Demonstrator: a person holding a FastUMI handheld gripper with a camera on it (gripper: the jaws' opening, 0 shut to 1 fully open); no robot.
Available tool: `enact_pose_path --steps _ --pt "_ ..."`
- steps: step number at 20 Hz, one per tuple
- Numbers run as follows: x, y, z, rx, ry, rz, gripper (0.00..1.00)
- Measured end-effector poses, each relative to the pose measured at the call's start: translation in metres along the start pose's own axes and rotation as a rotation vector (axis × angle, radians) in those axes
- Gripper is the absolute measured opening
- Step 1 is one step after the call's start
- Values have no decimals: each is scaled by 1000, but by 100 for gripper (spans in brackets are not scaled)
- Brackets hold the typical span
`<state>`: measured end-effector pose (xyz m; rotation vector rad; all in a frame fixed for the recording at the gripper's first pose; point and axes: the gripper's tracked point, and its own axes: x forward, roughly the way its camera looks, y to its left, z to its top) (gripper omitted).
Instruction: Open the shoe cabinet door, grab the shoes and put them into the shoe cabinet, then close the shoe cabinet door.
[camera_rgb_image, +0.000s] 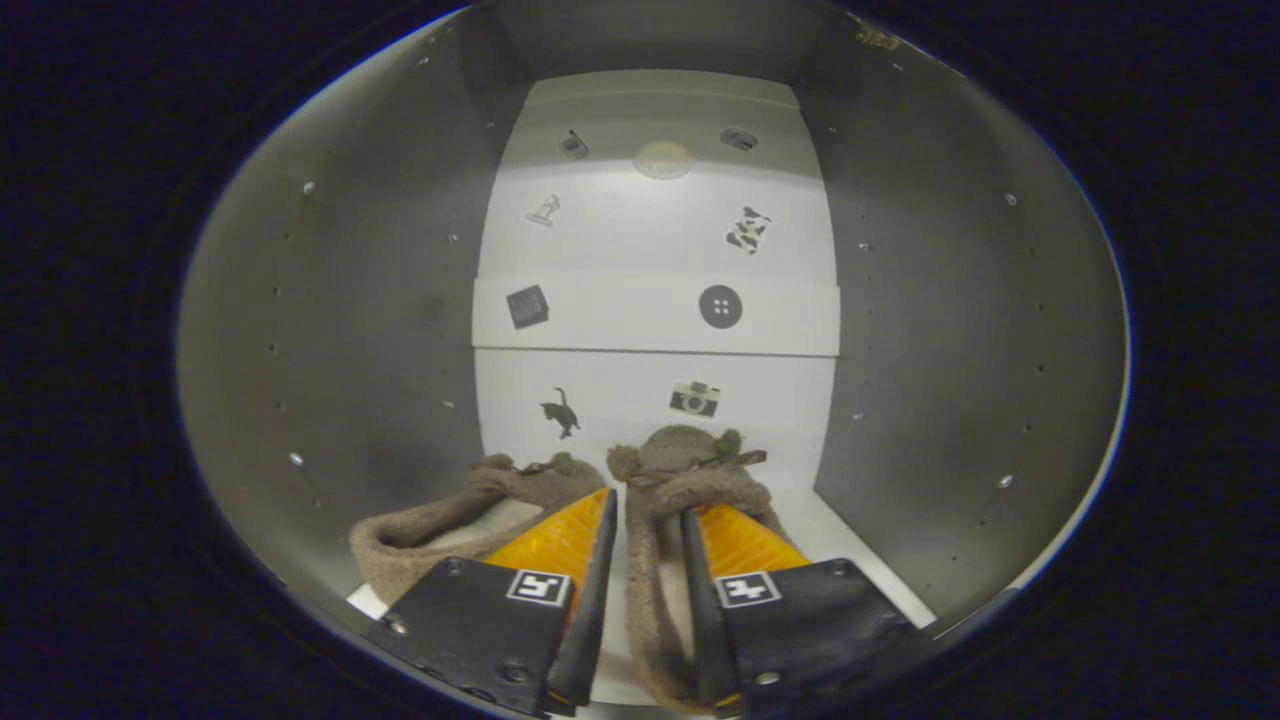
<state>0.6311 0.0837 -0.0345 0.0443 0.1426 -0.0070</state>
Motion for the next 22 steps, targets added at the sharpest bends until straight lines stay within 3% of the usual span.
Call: enact_pose_path --steps 4,8,11,13,14,15,18,22 --pt "-20 15 -3 21 -3 35 61" --pt "-59 21 -13 -24 18 0 89" --pt "-98 35 -16 10 -5 58 98" --pt "-119 22 -9 49 -45 25 99" --pt "-128 25 -5 78 -59 50 100" --pt "-138 30 -4 116 -59 79 100" --pt "-167 14 -14 209 -5 54 98" --pt "-206 11 -30 221 47 53 98"
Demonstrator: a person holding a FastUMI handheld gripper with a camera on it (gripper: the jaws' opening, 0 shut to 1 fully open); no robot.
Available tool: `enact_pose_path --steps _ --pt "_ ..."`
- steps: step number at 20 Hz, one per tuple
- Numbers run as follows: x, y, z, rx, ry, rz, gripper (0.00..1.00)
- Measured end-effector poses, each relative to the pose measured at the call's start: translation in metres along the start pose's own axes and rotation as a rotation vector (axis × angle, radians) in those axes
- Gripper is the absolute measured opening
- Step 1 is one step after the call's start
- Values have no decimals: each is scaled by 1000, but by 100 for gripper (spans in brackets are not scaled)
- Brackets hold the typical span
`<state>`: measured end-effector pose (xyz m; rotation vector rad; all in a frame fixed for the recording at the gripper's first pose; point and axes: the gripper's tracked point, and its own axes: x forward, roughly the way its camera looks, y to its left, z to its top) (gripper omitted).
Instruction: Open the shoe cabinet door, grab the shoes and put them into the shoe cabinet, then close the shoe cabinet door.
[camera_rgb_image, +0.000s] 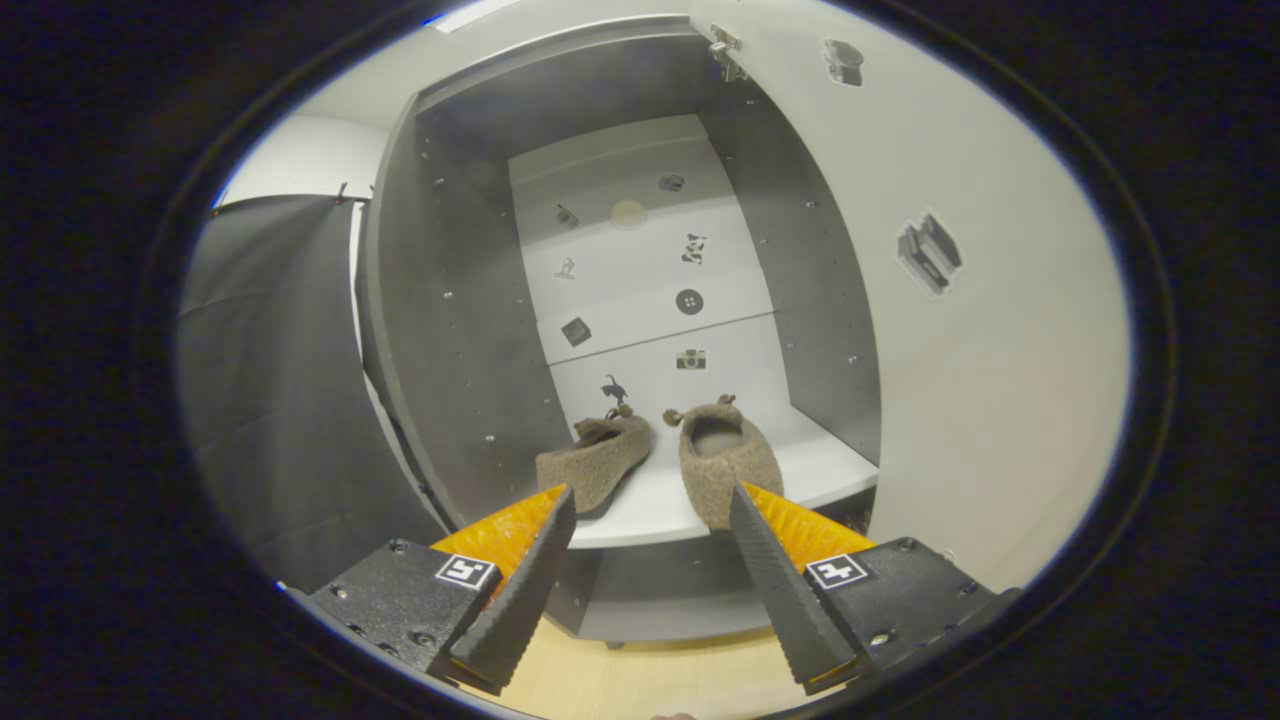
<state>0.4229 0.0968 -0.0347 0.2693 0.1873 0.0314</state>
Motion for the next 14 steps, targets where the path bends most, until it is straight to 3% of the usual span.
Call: enact_pose_path --steps 14 --pt "-200 -5 -28 -244 21 -133 98"
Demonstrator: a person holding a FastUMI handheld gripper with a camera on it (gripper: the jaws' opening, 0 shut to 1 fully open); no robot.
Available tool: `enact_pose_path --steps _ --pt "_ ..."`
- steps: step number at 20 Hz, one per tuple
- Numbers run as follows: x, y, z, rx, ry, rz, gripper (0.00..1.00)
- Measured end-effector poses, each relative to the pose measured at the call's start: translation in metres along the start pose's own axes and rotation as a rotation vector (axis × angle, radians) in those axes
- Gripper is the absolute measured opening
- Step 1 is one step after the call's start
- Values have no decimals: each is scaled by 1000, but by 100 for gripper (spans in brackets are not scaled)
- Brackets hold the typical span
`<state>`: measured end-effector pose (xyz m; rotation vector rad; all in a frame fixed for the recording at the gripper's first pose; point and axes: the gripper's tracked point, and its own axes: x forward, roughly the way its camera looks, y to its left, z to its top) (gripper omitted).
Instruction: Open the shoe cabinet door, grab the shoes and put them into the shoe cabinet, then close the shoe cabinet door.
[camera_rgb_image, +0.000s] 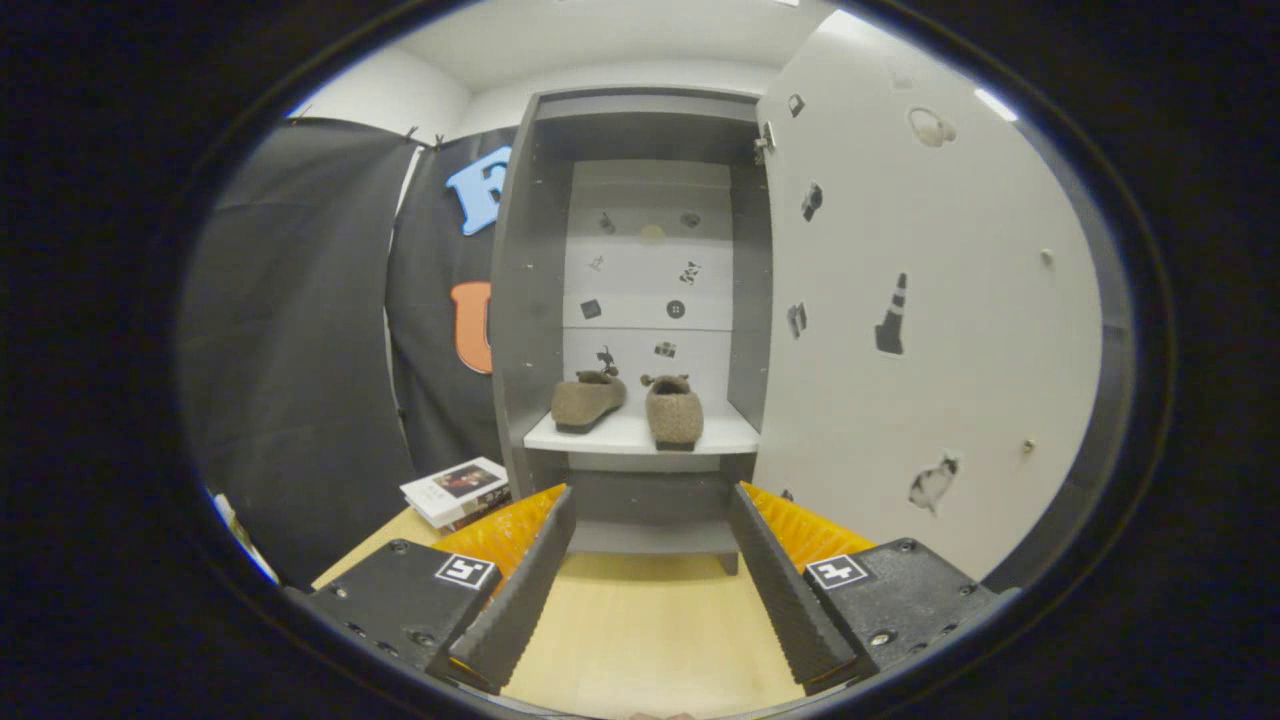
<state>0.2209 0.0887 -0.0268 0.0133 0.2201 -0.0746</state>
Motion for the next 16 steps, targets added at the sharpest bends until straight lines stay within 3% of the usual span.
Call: enact_pose_path --steps 7,10,16 --pt "-82 -61 -5 5 14 -67 98" --pt "-114 -106 11 -3 -53 -129 99" --pt "-156 -205 30 99 -154 -242 98"
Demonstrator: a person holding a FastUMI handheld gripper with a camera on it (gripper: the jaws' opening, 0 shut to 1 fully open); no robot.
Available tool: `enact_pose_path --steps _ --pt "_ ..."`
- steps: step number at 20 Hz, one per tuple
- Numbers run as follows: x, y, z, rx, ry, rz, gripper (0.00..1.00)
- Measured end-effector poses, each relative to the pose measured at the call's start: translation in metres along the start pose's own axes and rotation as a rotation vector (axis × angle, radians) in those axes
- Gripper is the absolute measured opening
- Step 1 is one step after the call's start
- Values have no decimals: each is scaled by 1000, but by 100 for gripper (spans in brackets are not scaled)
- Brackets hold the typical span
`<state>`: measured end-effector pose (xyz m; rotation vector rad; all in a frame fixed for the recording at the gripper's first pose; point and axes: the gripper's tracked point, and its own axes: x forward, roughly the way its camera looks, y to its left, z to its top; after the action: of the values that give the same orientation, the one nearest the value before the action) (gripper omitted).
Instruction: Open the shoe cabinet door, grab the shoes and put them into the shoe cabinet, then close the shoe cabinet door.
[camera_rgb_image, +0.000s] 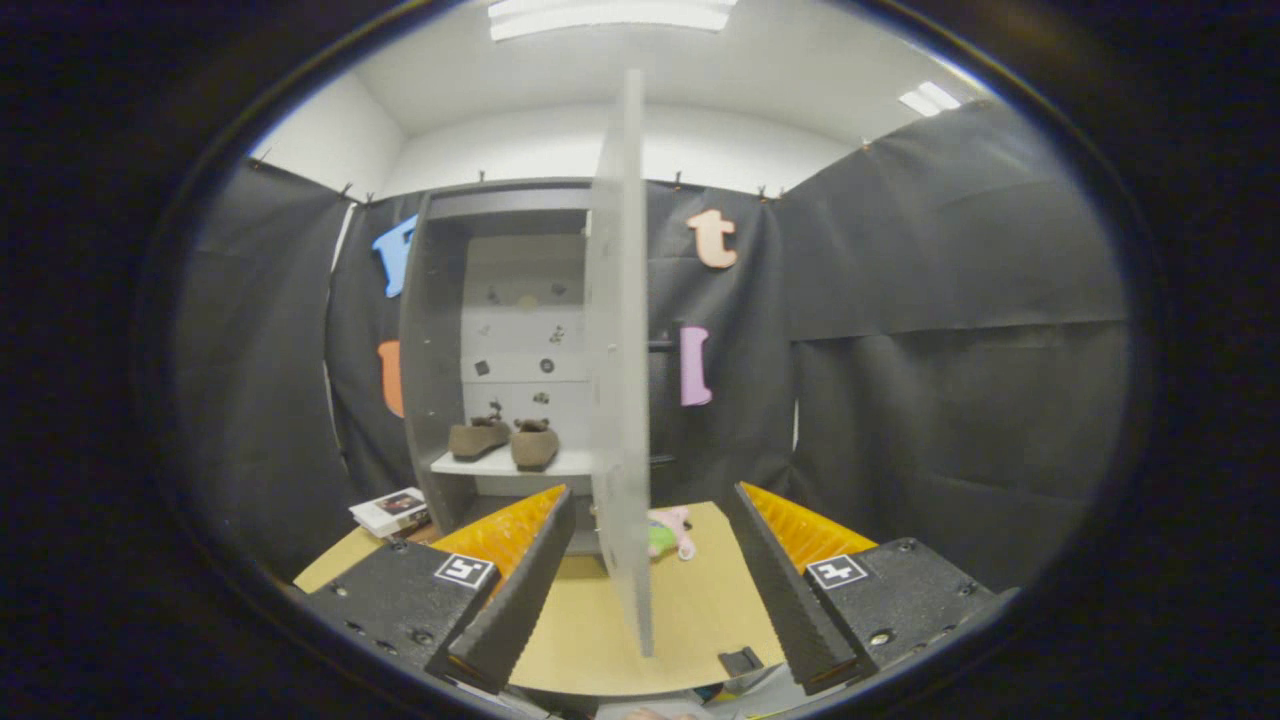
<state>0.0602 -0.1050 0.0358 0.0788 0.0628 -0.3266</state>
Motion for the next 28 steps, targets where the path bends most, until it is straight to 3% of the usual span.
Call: enact_pose_path --steps 6,12,17,20,23,28 --pt "26 -87 8 67 -52 -87 98" --pt "75 -152 -28 89 74 -122 98" --pt "128 -148 -19 26 49 5 98" --pt "148 -116 7 -45 -28 103 98" --pt "154 -71 22 -32 -72 226 98" --pt "148 -41 22 -37 -53 266 98"
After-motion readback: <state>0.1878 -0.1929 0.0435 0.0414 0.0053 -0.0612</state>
